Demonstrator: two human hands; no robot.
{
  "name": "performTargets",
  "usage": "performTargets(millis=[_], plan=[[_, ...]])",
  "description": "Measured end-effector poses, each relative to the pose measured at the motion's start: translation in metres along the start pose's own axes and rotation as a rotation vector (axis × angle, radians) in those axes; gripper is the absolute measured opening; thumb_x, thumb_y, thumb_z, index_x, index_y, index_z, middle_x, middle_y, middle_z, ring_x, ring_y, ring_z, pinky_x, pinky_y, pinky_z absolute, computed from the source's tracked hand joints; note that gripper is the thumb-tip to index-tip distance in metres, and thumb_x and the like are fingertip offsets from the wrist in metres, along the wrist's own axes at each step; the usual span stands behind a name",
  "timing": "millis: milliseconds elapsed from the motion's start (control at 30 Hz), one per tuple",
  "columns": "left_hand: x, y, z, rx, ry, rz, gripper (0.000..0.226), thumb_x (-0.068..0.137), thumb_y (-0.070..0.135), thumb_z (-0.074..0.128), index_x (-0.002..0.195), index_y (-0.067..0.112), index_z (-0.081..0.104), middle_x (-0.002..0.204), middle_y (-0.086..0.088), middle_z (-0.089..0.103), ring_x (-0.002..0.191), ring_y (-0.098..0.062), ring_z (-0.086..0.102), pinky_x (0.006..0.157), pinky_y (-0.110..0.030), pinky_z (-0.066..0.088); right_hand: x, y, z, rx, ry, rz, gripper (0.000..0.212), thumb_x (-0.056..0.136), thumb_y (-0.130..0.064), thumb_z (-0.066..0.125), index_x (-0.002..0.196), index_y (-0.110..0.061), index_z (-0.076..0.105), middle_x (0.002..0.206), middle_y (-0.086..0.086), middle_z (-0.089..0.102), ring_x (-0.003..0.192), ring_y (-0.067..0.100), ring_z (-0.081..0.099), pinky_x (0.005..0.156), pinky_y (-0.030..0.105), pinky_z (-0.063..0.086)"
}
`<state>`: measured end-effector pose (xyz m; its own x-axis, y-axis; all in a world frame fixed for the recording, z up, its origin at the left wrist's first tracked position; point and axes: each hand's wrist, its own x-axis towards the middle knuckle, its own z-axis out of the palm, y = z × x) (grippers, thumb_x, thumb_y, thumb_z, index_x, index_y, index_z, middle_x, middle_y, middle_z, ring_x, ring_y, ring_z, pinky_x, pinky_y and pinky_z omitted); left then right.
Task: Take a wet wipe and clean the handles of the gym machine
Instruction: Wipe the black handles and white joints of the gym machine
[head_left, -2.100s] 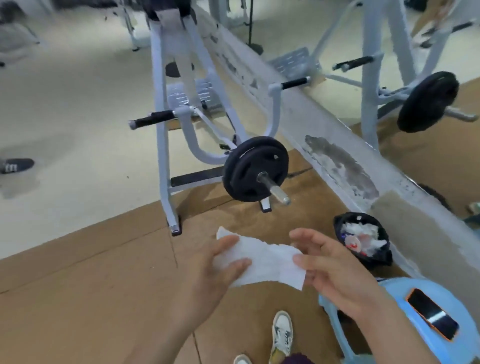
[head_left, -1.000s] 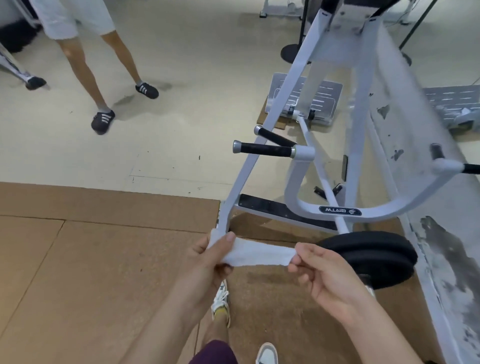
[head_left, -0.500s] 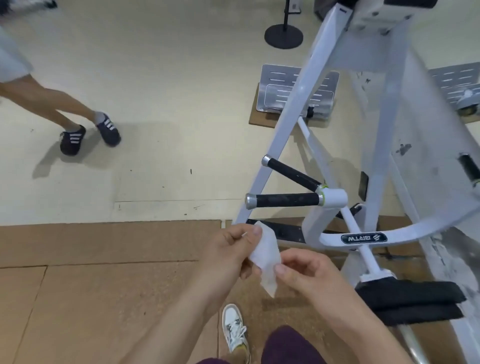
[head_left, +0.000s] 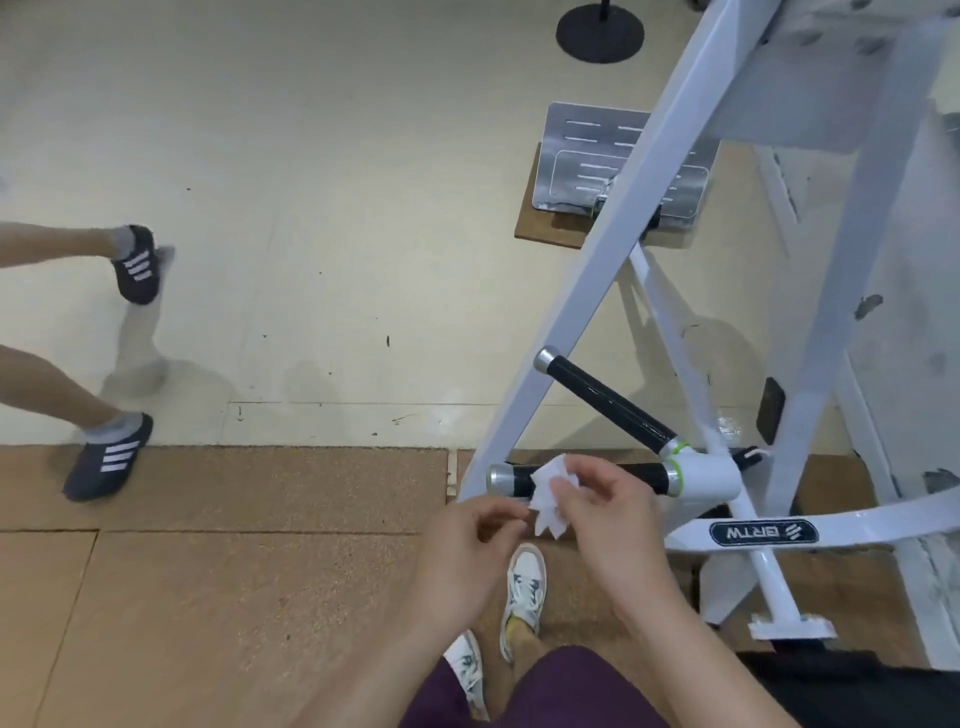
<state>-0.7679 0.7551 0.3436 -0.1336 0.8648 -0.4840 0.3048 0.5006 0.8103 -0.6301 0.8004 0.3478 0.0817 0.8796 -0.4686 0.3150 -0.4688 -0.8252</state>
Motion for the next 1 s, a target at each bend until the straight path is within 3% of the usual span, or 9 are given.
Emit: performTargets(millis=[67,133,267,433,500,633,700,833,1000], plan=[[0.013,-0.009,0.000,0.169,0.091,0.076,0.022,0.084,0.013,0.065,0.097,0.030,0.071,0.088,0.016,0.067,0.080,0.006,0.059,0.071,-0.015,0.047,0.013,0.004,0.013,-0.248,-0.016,-0.130,0.025,0.088,-0.012,0.060,0.113,-0.017,0.066,0.108,-0.005,0.059,0.095,0.007,0.055,0.085,0.016,0.038],[0.026,-0.017,-0.001,0.256,0.136,0.126,0.029,0.084,0.017,0.066,0.110,0.031,0.066,0.102,0.015,0.058,0.090,0.002,0.054,0.080,-0.025,0.051,0.018,0.007,0.027,-0.448,-0.052,-0.242,0.030,0.090,-0.011,0.058,0.119,-0.012,0.063,0.115,-0.002,0.053,0.099,0.009,0.051,0.088,0.017,0.039],[0.044,-0.023,-0.004,0.356,0.084,0.196,0.030,0.088,0.028,0.062,0.118,0.030,0.063,0.110,0.017,0.054,0.102,-0.005,0.053,0.083,-0.032,0.053,0.018,0.017,0.041,-0.844,0.008,-0.420,0.029,0.073,-0.010,0.074,0.100,-0.015,0.068,0.106,0.005,0.059,0.097,0.024,0.053,0.071,0.033,0.053],[0.055,-0.023,-0.013,0.380,0.046,0.249,0.027,0.087,0.028,0.064,0.114,0.026,0.067,0.109,0.012,0.058,0.088,-0.003,0.050,0.081,-0.023,0.048,0.028,0.011,0.042,-0.882,-0.009,-0.372,0.023,0.065,-0.005,0.078,0.084,-0.013,0.067,0.085,0.001,0.051,0.066,0.018,0.049,0.056,0.024,0.035],[0.057,-0.023,-0.015,0.382,0.028,0.253,0.027,0.087,0.028,0.065,0.114,0.026,0.067,0.107,0.015,0.057,0.084,0.000,0.049,0.078,-0.014,0.043,0.038,0.000,0.045,-0.904,-0.022,-0.300,0.015,0.076,-0.006,0.067,0.088,-0.014,0.065,0.088,-0.003,0.043,0.067,0.015,0.041,0.062,0.024,0.030],[0.060,-0.026,-0.018,0.303,-0.003,0.214,0.026,0.086,0.024,0.066,0.112,0.026,0.067,0.104,0.015,0.054,0.079,0.005,0.050,0.072,-0.004,0.037,0.030,0.000,0.047,-0.848,0.020,-0.273,0.008,0.088,-0.013,0.058,0.092,-0.015,0.065,0.093,-0.002,0.045,0.071,0.014,0.044,0.065,0.022,0.030],[0.062,-0.028,-0.019,0.290,-0.018,0.219,0.027,0.085,0.022,0.067,0.112,0.026,0.067,0.104,0.012,0.054,0.080,0.006,0.051,0.072,-0.005,0.039,0.019,0.004,0.053,-0.846,0.009,-0.345,0.005,0.082,-0.010,0.066,0.087,-0.013,0.066,0.087,0.000,0.048,0.070,0.012,0.042,0.059,0.022,0.032],[0.064,-0.030,-0.021,0.303,-0.048,0.227,0.029,0.085,0.030,0.066,0.114,0.026,0.066,0.105,0.012,0.053,0.085,0.004,0.050,0.078,-0.019,0.047,0.027,0.016,0.046,-0.909,-0.013,-0.386,0.025,0.061,0.001,0.077,0.079,-0.012,0.068,0.078,0.001,0.051,0.065,0.016,0.048,0.053,0.023,0.032],[0.064,-0.030,-0.024,0.386,-0.067,0.285,0.034,0.087,0.031,0.063,0.121,0.025,0.062,0.106,0.014,0.049,0.081,0.001,0.047,0.077,-0.014,0.042,0.036,0.013,0.035,-0.826,0.102,-0.268,0.009,0.080,-0.005,0.064,0.085,-0.009,0.070,0.084,0.005,0.054,0.067,0.021,0.053,0.061,0.028,0.040]])
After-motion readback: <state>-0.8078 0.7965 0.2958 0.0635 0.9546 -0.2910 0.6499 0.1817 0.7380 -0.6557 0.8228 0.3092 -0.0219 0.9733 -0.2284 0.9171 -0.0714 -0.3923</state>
